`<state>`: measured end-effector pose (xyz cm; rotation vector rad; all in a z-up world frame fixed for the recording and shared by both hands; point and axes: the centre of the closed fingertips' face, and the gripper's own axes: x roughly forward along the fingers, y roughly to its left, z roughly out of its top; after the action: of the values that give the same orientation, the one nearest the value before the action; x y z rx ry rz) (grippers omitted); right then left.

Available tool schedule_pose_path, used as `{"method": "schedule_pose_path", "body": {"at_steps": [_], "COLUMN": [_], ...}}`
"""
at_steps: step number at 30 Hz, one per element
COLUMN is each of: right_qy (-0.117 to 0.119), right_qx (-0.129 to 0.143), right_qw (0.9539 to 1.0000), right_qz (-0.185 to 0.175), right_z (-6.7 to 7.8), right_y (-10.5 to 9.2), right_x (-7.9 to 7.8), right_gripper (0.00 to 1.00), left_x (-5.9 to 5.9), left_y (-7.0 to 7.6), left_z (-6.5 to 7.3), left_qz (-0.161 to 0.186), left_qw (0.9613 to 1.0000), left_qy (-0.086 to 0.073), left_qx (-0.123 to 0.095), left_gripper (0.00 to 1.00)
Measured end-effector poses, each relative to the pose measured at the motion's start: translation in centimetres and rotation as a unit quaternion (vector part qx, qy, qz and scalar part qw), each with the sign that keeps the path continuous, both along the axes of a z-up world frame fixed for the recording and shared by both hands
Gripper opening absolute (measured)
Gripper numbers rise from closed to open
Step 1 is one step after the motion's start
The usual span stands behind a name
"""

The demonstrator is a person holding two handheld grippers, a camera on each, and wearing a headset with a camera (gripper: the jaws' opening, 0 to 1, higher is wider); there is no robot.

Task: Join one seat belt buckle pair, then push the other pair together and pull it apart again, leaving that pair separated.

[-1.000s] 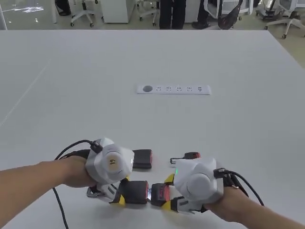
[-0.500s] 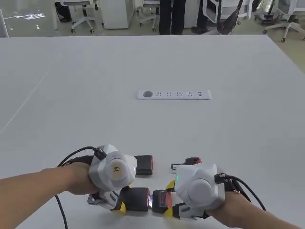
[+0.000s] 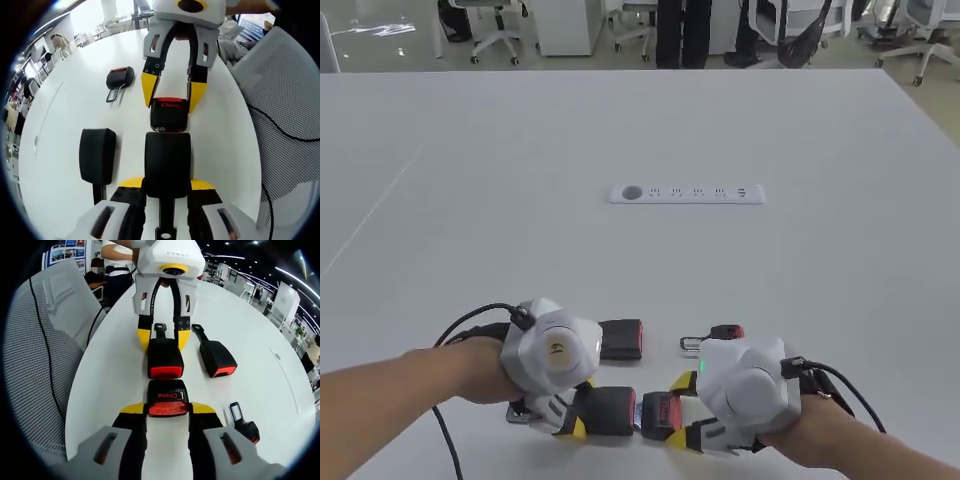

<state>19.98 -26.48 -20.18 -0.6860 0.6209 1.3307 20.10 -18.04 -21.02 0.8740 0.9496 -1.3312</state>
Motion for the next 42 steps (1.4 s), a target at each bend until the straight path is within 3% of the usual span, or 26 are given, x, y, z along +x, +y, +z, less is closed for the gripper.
{"method": "schedule_pose_path", "body": {"at_steps": [14,21,39,42], "right_qy": [0.004,0.002,0.006,0.006], "right_qx": [0.002,0.001,0.014,0.015], "right_qw": [0.9997,0.9995,0.9979,0.9975], "right_qz": [-0.024,-0.033,-0.063,-0.068], "right_z": [0.4,1.4,3.1,3.4], "right_y": [-0.4,-1.0,-2.9,-3.4], "right_x": [0.4,0.7,1.8,2.1], "right_gripper": [0.37,0.45,0.59,0.60], "left_x": [-0.1,-0.1,-0.2,0.5], "left_y": [-0.2,0.3,1.4,2.0], "left_z": [0.0,0.2,3.3,3.3], "left_qz": [0.012,0.029,0.078,0.086], "left_qw": [0.9998,0.9992,0.9969,0.9962], "left_qy": [0.002,-0.004,-0.005,-0.007], "left_qx": [0.016,0.026,-0.010,-0.016], "left_gripper": [0.34,0.43,0.52,0.52]}}
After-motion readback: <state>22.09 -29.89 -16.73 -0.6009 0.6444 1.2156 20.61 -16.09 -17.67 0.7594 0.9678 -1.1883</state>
